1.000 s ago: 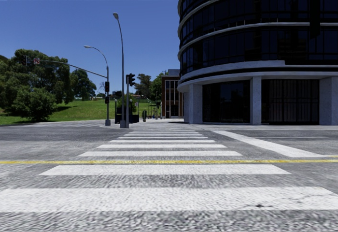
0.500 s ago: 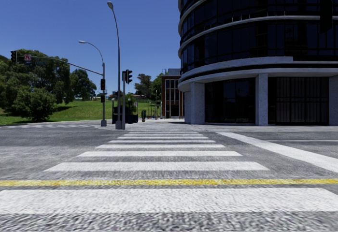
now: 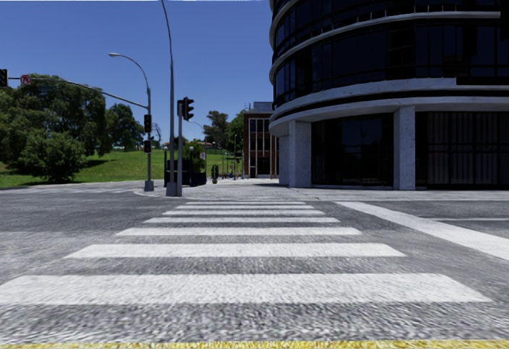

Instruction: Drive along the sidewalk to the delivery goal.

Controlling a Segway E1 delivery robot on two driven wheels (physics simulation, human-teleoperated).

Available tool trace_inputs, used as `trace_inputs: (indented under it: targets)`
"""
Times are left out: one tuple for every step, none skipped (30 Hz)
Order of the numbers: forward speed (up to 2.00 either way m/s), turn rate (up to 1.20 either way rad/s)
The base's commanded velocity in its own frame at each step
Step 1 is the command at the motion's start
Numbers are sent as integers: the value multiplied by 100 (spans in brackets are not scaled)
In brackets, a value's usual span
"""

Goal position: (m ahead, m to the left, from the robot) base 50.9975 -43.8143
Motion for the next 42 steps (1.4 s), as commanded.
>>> trace_inputs:
  targets:
    - [200, 0]
    - [200, 0]
    - [200, 0]
    - [200, 0]
    - [200, 0]
    - [200, 0]
    - [200, 0]
    - [200, 0]
    - [200, 0]
    - [200, 0]
    - [200, 0]
    - [200, 0]
    - [200, 0]
    - [200, 0]
    - [200, 0]
    - [200, 0]
    - [200, 0]
    - [200, 0]
    - [200, 0]
    - [200, 0]
    - [200, 0]
    - [200, 0]
    - [200, 0]
    - [200, 0]
    - [200, 0]
    - [200, 0]
    - [200, 0]
    - [200, 0]
    - [200, 0]
    - [200, 0]
    - [200, 0]
    - [200, 0]
    - [200, 0]
    - [200, 0]
    - [200, 0]
    - [200, 0]
    - [200, 0]
    - [200, 0]
    - [200, 0]
    - [200, 0]
    - [200, 0]
    - [200, 0]
